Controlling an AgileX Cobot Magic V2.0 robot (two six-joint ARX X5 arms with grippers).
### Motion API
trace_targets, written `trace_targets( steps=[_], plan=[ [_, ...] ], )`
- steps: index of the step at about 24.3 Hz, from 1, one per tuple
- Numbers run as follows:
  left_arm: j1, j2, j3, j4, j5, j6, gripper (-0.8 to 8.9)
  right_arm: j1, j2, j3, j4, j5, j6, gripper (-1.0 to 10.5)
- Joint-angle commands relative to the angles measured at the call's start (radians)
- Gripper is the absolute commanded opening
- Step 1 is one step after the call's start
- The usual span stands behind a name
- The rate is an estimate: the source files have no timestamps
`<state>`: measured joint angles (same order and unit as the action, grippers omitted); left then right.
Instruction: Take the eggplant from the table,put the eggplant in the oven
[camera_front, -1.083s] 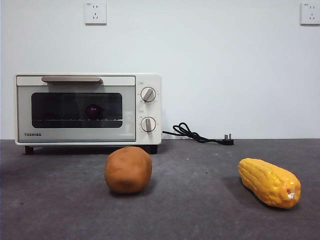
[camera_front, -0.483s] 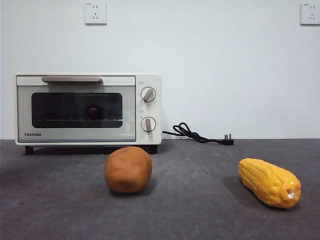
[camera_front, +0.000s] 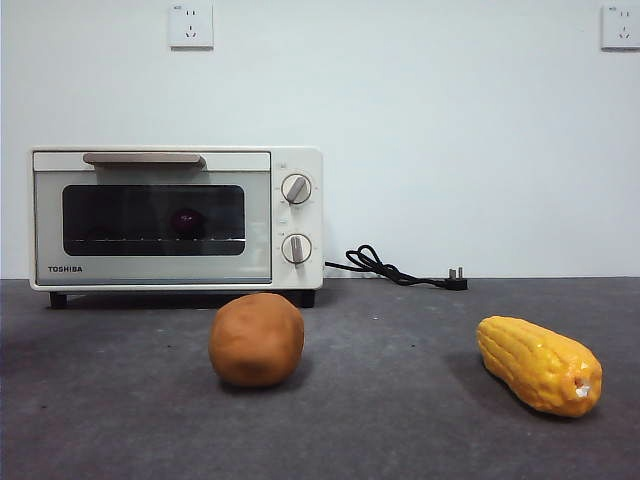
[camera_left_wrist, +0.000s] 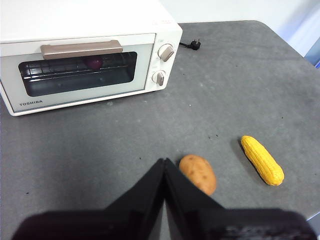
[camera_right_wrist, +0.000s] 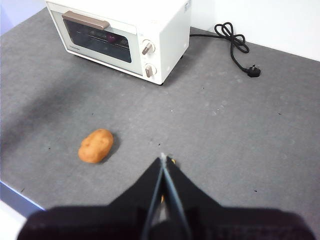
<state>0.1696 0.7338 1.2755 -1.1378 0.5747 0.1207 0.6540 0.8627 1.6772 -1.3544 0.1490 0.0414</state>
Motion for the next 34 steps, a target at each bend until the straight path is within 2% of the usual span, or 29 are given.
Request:
trace_targets(
  steps=[1, 7, 12, 24, 30, 34],
  plan=[
    [-0.003, 0.002, -0.004, 0.001, 0.002, 0.001, -0.04, 0.0, -0.001, -0.006, -0.027, -0.003, 0.01, -0.1],
    [-0.003, 0.006, -0.004, 0.001, 0.003, -0.002, -0.04, 0.0, -0.001, -0.006, -0.027, -0.003, 0.01, -0.1],
    [-0.003, 0.006, -0.004, -0.006, 0.009, -0.068, -0.04, 0.0, -0.001, -0.006, -0.027, -0.003, 0.01, -0.1],
    [-0.003, 0.005, -0.003, -0.041, 0.009, -0.094, -0.04, 0.0, -0.001, -0.006, -0.027, -0.003, 0.01, -0.1],
    [-0.003, -0.017, -0.003, 0.026, 0.008, -0.027, -0.03, 0.0, -0.001, -0.006, -0.027, -0.003, 0.01, -0.1],
    [-0.006, -0.048, -0.004, 0.094, 0.002, 0.074, -0.03, 0.0, -0.001, -0.006, -0.027, -0.002, 0.01, -0.1]
  ],
)
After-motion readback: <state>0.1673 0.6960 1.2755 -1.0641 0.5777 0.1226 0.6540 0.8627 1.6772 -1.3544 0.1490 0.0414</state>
